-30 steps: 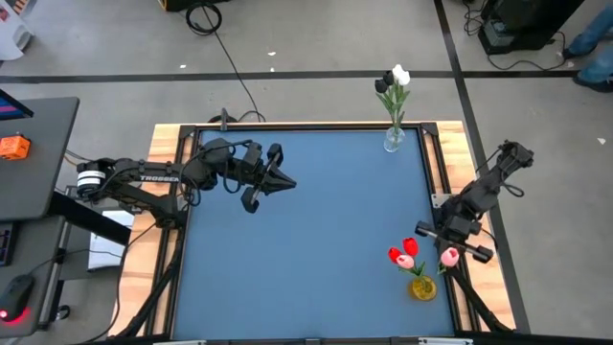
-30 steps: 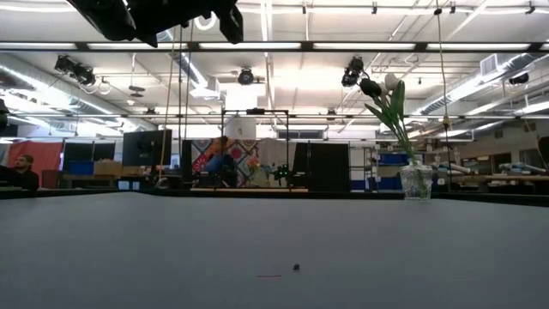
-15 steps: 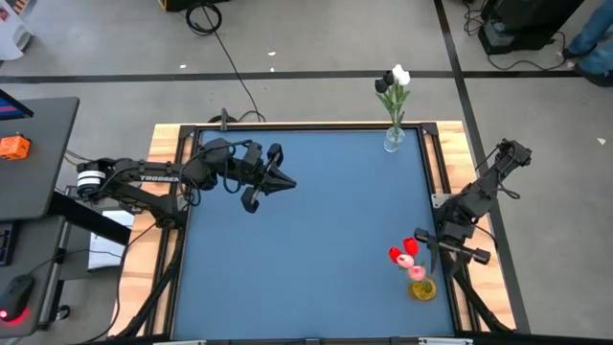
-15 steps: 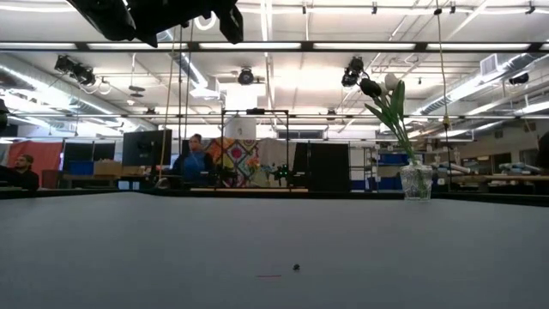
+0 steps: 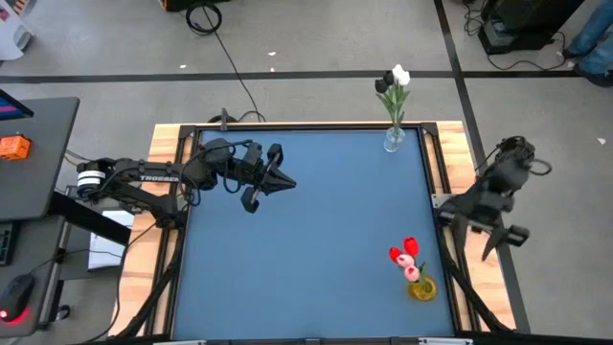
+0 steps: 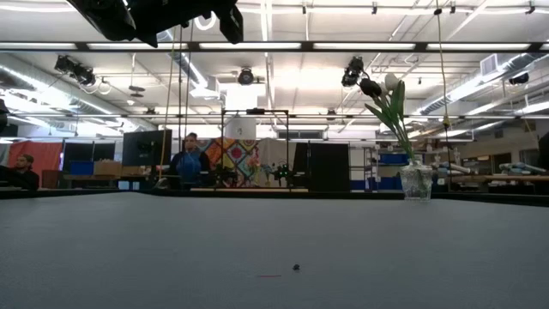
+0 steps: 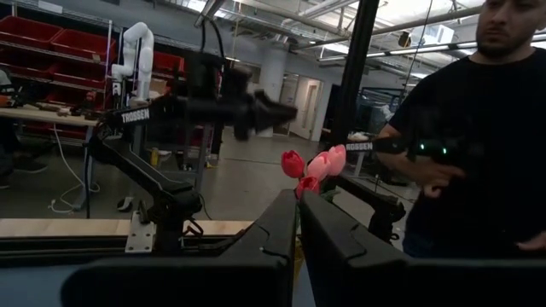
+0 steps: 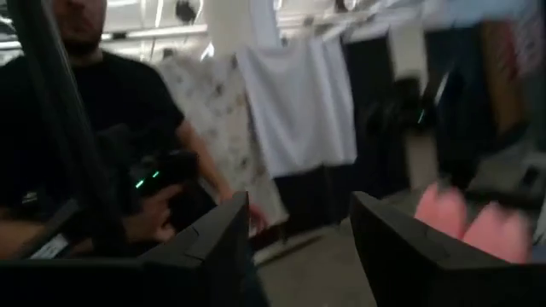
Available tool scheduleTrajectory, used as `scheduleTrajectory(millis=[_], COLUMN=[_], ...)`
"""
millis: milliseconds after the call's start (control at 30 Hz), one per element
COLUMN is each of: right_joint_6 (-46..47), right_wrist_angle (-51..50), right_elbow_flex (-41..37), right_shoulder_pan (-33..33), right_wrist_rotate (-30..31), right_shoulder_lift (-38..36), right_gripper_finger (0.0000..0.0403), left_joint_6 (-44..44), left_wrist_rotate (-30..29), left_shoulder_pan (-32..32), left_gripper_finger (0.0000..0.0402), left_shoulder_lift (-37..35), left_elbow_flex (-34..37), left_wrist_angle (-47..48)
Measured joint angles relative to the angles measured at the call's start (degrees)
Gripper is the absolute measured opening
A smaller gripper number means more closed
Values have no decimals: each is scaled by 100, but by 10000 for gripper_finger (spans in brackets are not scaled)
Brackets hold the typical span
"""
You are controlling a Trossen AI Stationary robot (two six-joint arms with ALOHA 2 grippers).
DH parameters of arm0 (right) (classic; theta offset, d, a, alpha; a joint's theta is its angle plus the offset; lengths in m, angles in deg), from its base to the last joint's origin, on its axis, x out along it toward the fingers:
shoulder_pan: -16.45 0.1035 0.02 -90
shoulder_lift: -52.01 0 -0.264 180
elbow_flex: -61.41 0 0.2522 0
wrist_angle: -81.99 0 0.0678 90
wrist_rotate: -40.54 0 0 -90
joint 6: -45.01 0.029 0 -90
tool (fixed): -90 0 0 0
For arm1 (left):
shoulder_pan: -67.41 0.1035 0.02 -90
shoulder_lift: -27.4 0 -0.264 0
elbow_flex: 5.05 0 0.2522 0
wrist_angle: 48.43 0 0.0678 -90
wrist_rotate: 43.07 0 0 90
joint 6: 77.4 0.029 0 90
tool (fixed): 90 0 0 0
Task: Sort flowers into vase by color
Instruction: Return to Home Position
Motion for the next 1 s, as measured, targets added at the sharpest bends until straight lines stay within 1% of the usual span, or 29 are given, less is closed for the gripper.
scheduleTrajectory(millis=[100, 167, 433, 600, 733, 800, 867, 933, 967, 1000], right_joint_6=[-288, -569, -1519, -2097, -2402, -2486, -2485, -2243, -2113, -1991], right_wrist_angle=[3, 4, -3, -134, -367, -479, -497, -488, -490, -502], right_elbow_flex=[358, 546, 1043, 1078, 1076, 1076, 1076, 1076, 1076, 1076], right_shoulder_pan=[0, 0, -3, -7, -7, -7, -7, -7, -7, -7], right_wrist_rotate=[315, 665, 3151, 4790, 6167, 6509, 6783, 7211, 7437, 7628], right_shoulder_lift=[-2, -2, 0, 72, 218, 231, 232, 229, 229, 229], right_gripper_finger=[210, 210, 209, 191, 151, 114, 65, 20, 12, 12], left_joint_6=[0, 0, 0, 0, 0, 0, 0, -7, -13, -9], left_wrist_rotate=[1, 1, 0, 1, 0, 2, 0, -57, -195, -332], left_shoulder_pan=[0, 0, 0, -1, 0, 0, -1, -2, 9, 32], left_gripper_finger=[25, 25, 25, 25, 25, 25, 25, 25, 25, 25], left_shoulder_lift=[0, 0, 0, 0, 0, 0, 0, 0, 0, 0], left_elbow_flex=[0, 0, 0, 0, 0, 0, 0, 0, 0, 0], left_wrist_angle=[1, 2, 0, 1, 0, 0, 1, -1, -14, -31])
